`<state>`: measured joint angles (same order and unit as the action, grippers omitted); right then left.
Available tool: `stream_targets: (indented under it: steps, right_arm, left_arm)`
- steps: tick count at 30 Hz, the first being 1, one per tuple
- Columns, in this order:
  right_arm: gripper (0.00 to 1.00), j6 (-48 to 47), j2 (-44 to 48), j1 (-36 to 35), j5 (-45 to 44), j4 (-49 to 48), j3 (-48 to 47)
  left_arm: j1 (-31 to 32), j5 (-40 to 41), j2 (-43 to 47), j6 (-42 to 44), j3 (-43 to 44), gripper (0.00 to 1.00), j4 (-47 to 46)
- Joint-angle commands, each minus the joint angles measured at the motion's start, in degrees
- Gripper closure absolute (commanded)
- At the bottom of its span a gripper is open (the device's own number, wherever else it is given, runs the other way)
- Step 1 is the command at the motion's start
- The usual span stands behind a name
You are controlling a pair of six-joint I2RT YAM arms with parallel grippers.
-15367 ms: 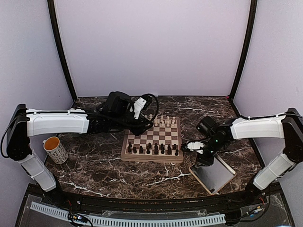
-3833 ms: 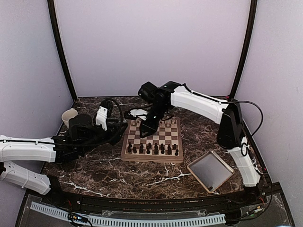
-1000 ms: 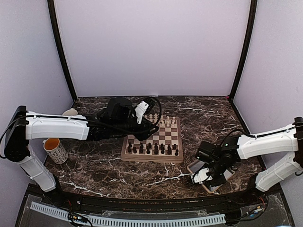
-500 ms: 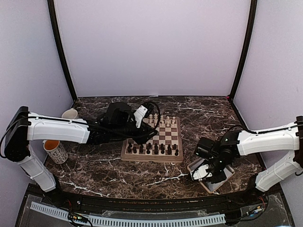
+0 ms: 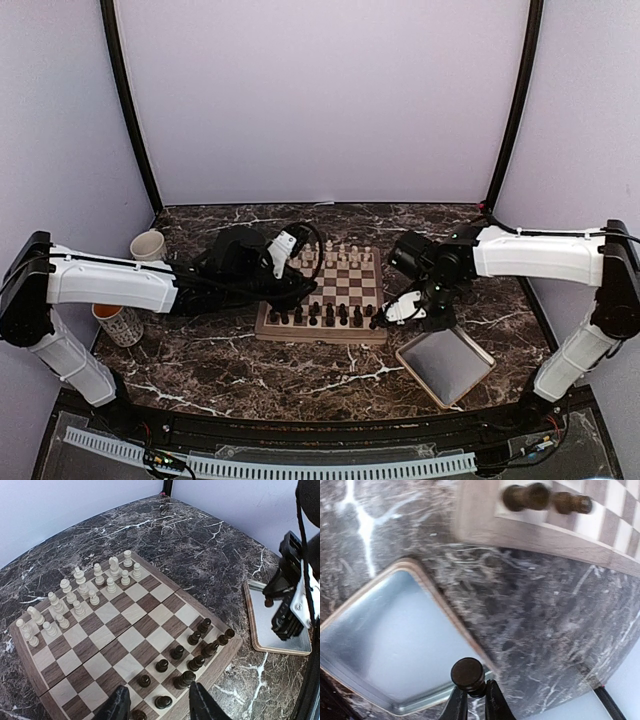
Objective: Set up the chess pieces on the board
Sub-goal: Place the pawn on the chessboard.
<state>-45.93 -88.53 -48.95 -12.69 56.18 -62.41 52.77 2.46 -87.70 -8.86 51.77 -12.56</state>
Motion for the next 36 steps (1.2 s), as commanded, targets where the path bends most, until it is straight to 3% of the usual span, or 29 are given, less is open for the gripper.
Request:
stream_targets:
  steps: [1,8,13,27,36]
  right_arm:
    - [0.89,-4.22,-5.42,2.48,-7.56,-0.14,-9.13]
    - [0.88,-8.61,-15.36,3.39,-14.6,-0.74,-21.64]
    - [0.88,-9.61,-20.29,3.4,-14.86,-0.13,-27.84]
    - [0.87,-8.62,-30.84,1.78,-20.15,-1.2,-37.95]
    - [0.85,-7.24,-34.65,-0.09,-16.46,0.34,-42.83]
  left_arm:
    - [-0.39,2.05,4.37,-0.92,-2.3,0.57,-0.56]
    - [-0.48,4.79,8.72,-1.54,-6.02,0.57,0.21]
    - [-0.57,5.39,9.9,-3.28,-7.58,0.57,-0.5]
    - [-0.65,4.54,9.67,-4.58,-7.92,0.56,0.48]
    - [-0.63,4.41,9.67,-5.14,-8.27,0.56,0.82]
